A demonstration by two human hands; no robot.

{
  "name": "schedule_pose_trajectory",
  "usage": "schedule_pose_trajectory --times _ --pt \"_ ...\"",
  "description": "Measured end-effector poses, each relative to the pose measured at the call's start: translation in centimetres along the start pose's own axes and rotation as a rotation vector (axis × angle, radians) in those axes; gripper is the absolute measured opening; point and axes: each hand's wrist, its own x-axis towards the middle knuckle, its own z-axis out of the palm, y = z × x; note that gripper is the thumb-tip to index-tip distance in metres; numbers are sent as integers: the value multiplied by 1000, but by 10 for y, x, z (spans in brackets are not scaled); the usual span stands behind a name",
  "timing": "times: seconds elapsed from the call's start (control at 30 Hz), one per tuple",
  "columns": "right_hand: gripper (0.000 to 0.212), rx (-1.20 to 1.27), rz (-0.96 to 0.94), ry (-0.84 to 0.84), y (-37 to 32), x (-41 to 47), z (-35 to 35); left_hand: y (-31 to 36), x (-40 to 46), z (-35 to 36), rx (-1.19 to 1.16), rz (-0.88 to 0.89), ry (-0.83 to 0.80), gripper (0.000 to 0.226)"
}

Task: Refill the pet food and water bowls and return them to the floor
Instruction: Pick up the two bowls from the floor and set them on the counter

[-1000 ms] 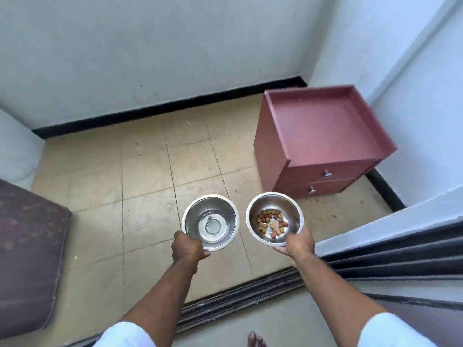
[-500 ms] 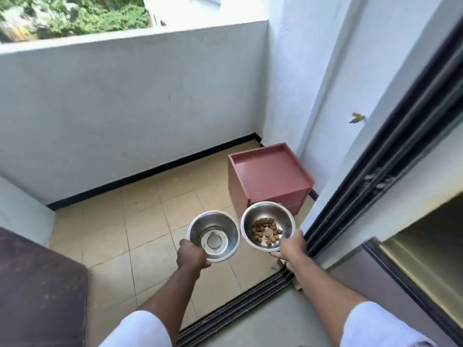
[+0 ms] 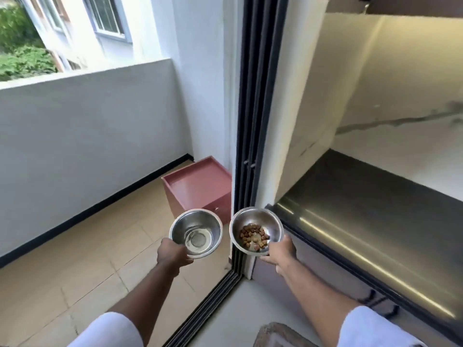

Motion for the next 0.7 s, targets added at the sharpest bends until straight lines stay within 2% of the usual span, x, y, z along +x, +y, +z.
schedule_pose_trajectory --times 0.17,0.3,0.47,0.7 --pt "31 103 -2 94 12 -6 -94 20 -52 62 -3 70 -117 26" --pt "42 209 -2 190 18 -8 -160 35 -76 117 10 142 -208 43" --pt "38 244 -9 310 25 -15 -236 58 -123 184 67 248 -286 28" --pt "35 331 10 459 36 -6 -314 93 -164 274 195 308 -437 24"
